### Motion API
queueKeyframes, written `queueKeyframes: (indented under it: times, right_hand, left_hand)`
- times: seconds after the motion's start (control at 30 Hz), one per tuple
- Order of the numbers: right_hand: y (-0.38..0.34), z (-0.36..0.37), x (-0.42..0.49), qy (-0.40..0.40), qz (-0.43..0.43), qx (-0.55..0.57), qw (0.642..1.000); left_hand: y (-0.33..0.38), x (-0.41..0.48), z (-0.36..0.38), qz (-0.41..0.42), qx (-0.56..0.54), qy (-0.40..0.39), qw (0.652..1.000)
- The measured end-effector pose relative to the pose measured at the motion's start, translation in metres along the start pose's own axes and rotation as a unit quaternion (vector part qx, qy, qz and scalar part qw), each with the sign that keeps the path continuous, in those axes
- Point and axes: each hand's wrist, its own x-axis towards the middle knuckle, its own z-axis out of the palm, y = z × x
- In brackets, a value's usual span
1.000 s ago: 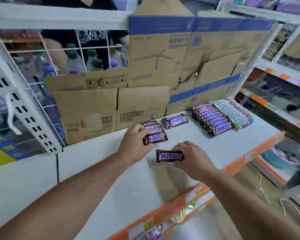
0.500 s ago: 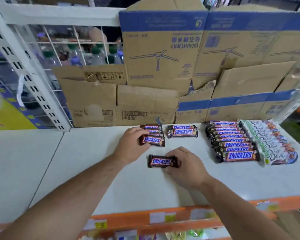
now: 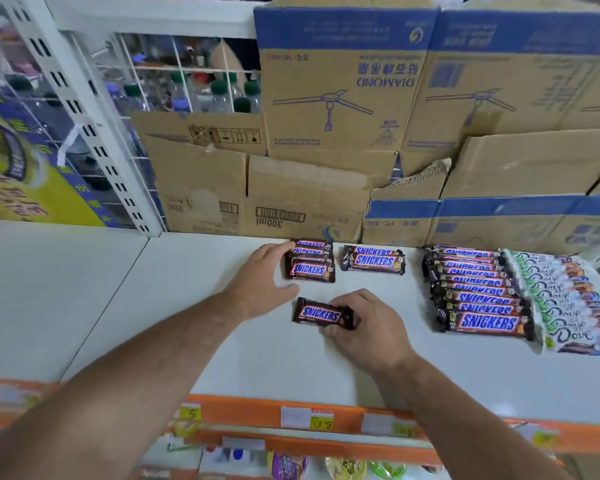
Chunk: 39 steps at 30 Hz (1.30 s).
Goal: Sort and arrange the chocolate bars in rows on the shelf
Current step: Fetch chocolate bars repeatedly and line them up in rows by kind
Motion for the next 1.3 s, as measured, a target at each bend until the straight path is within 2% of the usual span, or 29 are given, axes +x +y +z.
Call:
queueKeyframes:
  times: [0.1,0.17,0.4,0.53,0.8,1.3]
  right_hand:
    - [0.001,0.0,0.0,-0.005,-0.001,0.008,1.0]
    - [0.0,0.0,0.001,-0.006,0.002,0.012,1.0]
    - [-0.008,-0.002,0.026,-0.042,0.021,0.006,0.999]
    - [-0.015,0.004,0.048,0.004,0.037,0.009,0.999]
    - [-0.015,0.017,0.054,0.018,0.055,0.003,0.998]
    - [-0.026,0.032,0.054,0.102,0.063,-0.048,0.992]
  left_hand:
    - [-0.018,-0.023,-0.009,0.013,0.194,-0.026,0.981]
    - [-0.026,-0.032,-0.013,0.002,0.246,-0.044,0.968]
    - [-0.027,-0.031,-0.012,0.003,0.247,-0.031,0.969]
    - [-0.026,-0.032,-0.013,0.005,0.24,-0.021,0.97]
    - [-0.022,-0.032,-0.014,0.002,0.234,-0.016,0.972]
    - [-0.023,-0.033,-0.013,0.014,0.235,0.005,0.972]
